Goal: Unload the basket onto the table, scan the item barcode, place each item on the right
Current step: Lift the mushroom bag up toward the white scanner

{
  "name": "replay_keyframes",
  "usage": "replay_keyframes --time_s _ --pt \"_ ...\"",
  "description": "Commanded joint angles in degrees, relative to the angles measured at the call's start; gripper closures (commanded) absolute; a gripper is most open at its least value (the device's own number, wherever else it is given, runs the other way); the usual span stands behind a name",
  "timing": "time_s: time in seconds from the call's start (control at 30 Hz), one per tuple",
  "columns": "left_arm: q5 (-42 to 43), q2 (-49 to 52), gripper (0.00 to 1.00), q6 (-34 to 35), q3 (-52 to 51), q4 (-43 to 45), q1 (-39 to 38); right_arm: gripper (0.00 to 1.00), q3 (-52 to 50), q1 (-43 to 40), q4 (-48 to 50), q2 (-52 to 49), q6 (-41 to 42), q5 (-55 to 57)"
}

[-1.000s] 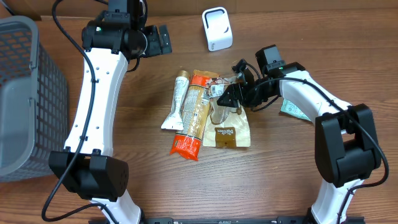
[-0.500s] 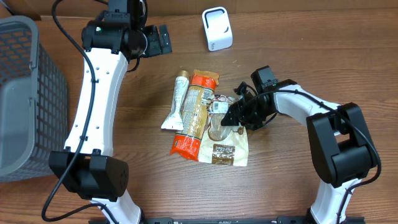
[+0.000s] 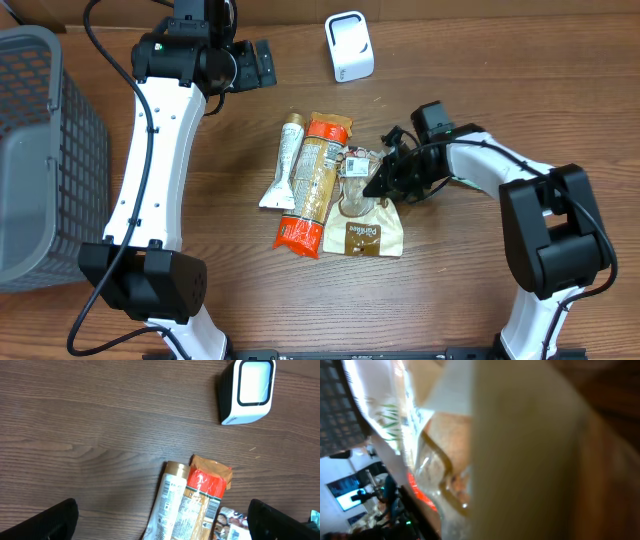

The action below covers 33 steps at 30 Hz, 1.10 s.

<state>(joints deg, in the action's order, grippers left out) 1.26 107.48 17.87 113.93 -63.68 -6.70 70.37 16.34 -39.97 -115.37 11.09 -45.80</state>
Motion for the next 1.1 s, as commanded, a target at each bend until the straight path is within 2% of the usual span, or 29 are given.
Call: replay_keyframes --time_s 0.0,0.27,0.4,0.63,0.83,0.97,1.07 --pt "-0.2 0.0 0.0 -0.1 0.5 0.0 -0.1 0.96 5.1 -2.3 -3.1 2.2 -7.3 -6.0" --pt "-0.2 0.0 0.0 -0.1 0.5 0.0 -0.1 0.96 13.2 -4.6 -13.3 10.2 -19.5 -13.9" --pt "-0.2 0.0 0.01 -0.1 0.5 0.0 -0.1 0.96 17.5 -4.9 -17.2 14.8 -20.8 -13.9" --pt "-0.2 0.0 0.01 -0.1 0.5 0.0 -0.1 0.96 18.6 -4.9 -17.9 23.6 -20.8 -13.8" --pt "-0.2 0.0 0.0 -0.1 0.5 0.0 -0.1 0.96 18.6 -4.7 -20.4 24.7 -20.0 -13.6" --pt "-0.2 0.0 0.0 -0.1 0.5 0.0 -0.1 0.97 20.2 -4.3 -20.4 24.7 -13.3 -7.3" --pt "-0.2 0.0 0.01 -0.1 0.5 0.0 -0.1 0.96 26.5 -3.1 -21.4 24.7 -8.6 2.6"
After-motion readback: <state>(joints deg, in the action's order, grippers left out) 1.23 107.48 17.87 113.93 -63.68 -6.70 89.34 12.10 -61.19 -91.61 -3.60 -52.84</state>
